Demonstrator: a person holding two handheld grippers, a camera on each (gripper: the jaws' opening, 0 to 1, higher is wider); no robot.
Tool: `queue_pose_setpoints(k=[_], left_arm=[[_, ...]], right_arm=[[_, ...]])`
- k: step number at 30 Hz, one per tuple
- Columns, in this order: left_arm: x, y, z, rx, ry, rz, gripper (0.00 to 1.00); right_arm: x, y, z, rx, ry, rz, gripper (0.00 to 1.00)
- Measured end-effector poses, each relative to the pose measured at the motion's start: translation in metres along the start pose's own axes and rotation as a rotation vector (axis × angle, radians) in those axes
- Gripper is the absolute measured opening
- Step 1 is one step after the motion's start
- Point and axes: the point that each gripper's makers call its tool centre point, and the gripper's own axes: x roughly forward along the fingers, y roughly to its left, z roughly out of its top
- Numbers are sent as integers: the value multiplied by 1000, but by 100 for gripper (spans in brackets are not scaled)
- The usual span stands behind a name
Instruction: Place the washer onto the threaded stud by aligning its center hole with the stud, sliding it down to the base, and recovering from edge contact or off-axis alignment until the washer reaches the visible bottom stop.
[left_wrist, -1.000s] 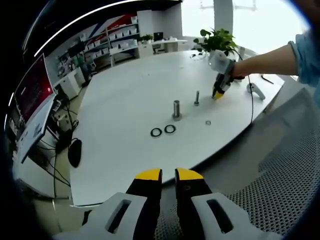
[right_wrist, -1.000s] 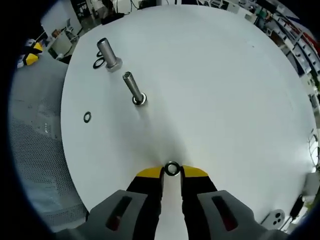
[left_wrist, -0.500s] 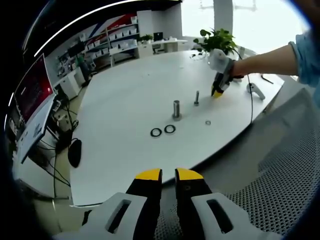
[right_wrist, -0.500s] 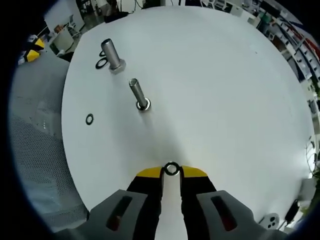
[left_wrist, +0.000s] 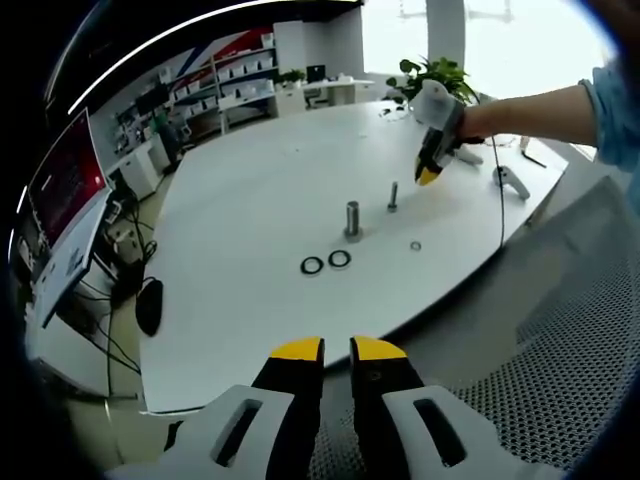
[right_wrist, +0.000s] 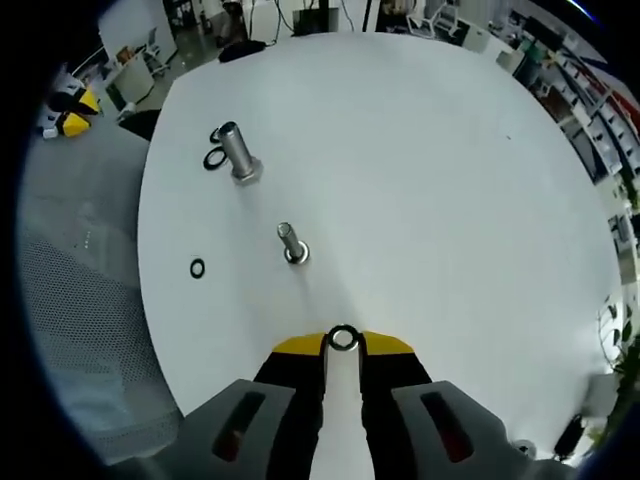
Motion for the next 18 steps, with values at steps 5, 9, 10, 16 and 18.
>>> queue_pose_setpoints(k=[5, 9, 10, 16, 18], left_arm=[[0, 0, 0, 1, 1, -1, 8], [0, 0, 0, 2, 1, -1, 8], [0, 0, 0, 2, 1, -1, 8], [0, 0, 0, 3, 1, -1, 8], [-1, 0, 0, 4, 1, -1, 8]], right_arm=[[-9, 2, 12, -2, -24, 5, 13], [-14, 2, 18, -23, -28, 0, 13], [-15, 2, 19, -25, -29, 1, 13], [-22, 4, 31, -52, -36, 6, 13], [-24, 8, 36, -66, -37, 14, 13]])
